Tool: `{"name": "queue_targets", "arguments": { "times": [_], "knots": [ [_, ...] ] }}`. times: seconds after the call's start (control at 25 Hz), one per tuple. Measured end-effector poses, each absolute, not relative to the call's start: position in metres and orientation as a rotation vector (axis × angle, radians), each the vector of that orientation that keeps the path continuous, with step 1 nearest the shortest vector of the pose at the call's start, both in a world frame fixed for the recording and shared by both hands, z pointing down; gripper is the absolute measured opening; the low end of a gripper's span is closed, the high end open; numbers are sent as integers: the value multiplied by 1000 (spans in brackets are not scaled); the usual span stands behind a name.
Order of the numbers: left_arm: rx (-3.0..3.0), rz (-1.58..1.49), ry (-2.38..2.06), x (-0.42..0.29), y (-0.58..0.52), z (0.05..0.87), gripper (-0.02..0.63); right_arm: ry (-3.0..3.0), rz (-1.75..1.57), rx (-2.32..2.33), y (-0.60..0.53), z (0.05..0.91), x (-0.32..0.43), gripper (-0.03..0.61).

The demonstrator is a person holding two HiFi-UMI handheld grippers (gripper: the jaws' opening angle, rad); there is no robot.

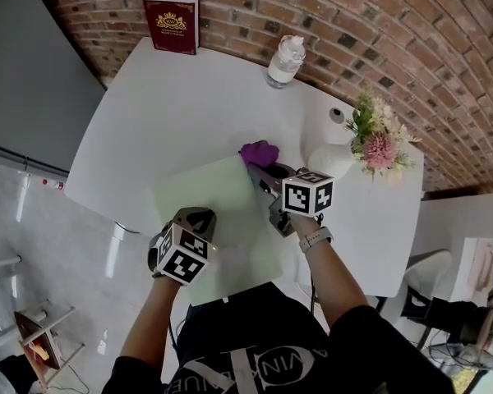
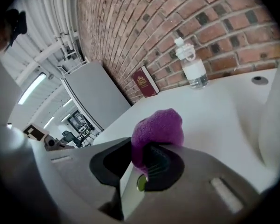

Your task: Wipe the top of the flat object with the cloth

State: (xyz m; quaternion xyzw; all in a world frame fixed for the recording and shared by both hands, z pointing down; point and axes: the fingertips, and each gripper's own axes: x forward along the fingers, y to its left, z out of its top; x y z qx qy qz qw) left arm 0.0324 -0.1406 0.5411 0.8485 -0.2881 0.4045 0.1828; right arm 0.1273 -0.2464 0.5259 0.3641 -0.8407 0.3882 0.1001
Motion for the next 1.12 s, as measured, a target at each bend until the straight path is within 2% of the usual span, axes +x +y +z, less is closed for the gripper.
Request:
{"name": "queue_targets", "arguments": {
  "times": [0.4,1.12],
  "knots": [
    [2382,1138,-826,31,-141,542,14,-2402,1352,1020,-161,528,149,60],
    [2404,1125,-833,31,-142,542,14,-2291,1336,1109,-4,524,186,60]
  ]
}}
